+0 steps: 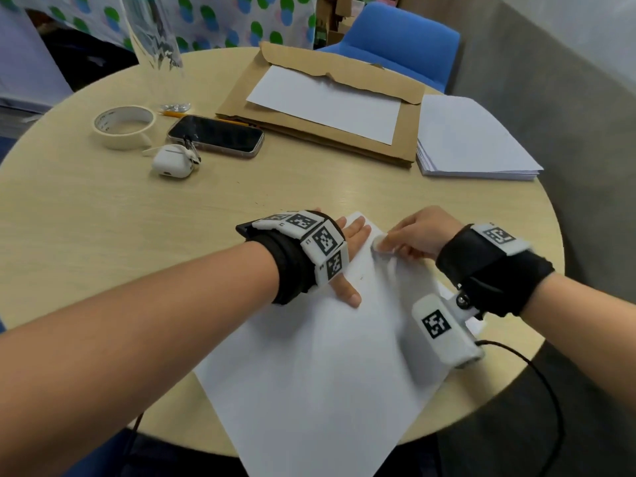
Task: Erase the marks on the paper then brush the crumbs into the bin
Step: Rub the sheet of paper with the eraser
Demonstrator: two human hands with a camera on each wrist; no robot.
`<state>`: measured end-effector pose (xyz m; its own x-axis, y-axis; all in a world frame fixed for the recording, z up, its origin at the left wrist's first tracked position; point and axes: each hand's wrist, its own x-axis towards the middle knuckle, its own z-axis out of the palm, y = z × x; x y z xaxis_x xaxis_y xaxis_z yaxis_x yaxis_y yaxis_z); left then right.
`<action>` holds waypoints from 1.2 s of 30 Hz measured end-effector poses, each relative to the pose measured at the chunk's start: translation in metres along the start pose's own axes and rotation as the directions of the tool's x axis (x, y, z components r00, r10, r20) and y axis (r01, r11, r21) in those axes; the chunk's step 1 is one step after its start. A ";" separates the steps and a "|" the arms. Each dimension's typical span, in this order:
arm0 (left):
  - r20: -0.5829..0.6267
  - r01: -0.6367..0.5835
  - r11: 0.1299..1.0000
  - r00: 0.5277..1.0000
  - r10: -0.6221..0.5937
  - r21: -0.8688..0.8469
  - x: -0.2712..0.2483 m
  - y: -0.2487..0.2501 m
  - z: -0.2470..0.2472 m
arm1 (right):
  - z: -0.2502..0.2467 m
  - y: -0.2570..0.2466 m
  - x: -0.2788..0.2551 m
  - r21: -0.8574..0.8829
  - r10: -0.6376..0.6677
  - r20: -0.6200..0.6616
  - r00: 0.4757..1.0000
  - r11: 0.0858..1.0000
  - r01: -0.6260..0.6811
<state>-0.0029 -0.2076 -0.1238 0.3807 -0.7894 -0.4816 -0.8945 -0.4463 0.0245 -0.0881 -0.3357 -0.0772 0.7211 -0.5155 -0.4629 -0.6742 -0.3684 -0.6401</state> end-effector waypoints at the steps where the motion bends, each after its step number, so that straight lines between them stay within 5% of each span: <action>1: -0.005 0.002 1.000 1.000 -0.002 0.001 0.000 0.001 0.000 | 0.001 0.000 0.002 0.014 -0.009 -0.030 1.000 1.000 0.009; 4: 0.003 0.007 1.000 1.000 -0.007 0.005 0.000 0.001 -0.001 | 0.013 0.014 -0.009 -0.027 -0.069 -0.043 0.997 0.997 0.068; 9: 0.022 0.008 1.000 1.000 -0.008 0.009 0.001 0.001 -0.001 | 0.016 0.016 -0.023 -0.112 -0.030 0.177 0.984 0.992 0.050; 15: 0.007 0.011 1.000 1.000 -0.011 0.010 0.000 0.002 -0.001 | 0.004 0.006 -0.001 0.019 -0.028 -0.025 0.999 0.999 0.028; 21: 0.036 0.017 0.999 0.999 -0.015 -0.033 0.003 0.001 0.001 | 0.020 0.023 -0.032 -0.064 -0.040 0.198 0.979 0.996 0.054; 28: 0.055 0.014 0.999 0.998 -0.012 -0.035 0.000 0.007 -0.006 | 0.001 0.009 -0.002 0.004 -0.043 -0.073 0.996 0.999 0.044; 33: 0.070 0.018 0.999 0.997 -0.016 -0.027 0.001 0.006 -0.007 | 0.011 0.024 -0.026 -0.120 -0.025 0.174 0.984 0.992 0.046; 36: 0.076 0.022 0.999 0.997 -0.020 -0.032 0.000 0.007 -0.008 | 0.000 0.012 -0.013 -0.099 0.009 0.124 0.992 0.995 0.003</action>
<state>-0.0074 -0.2144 -0.1170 0.3795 -0.7462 -0.5470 -0.8780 -0.4769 0.0414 -0.1057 -0.3336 -0.0792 0.7291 -0.4191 -0.5411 -0.6844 -0.4446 -0.5778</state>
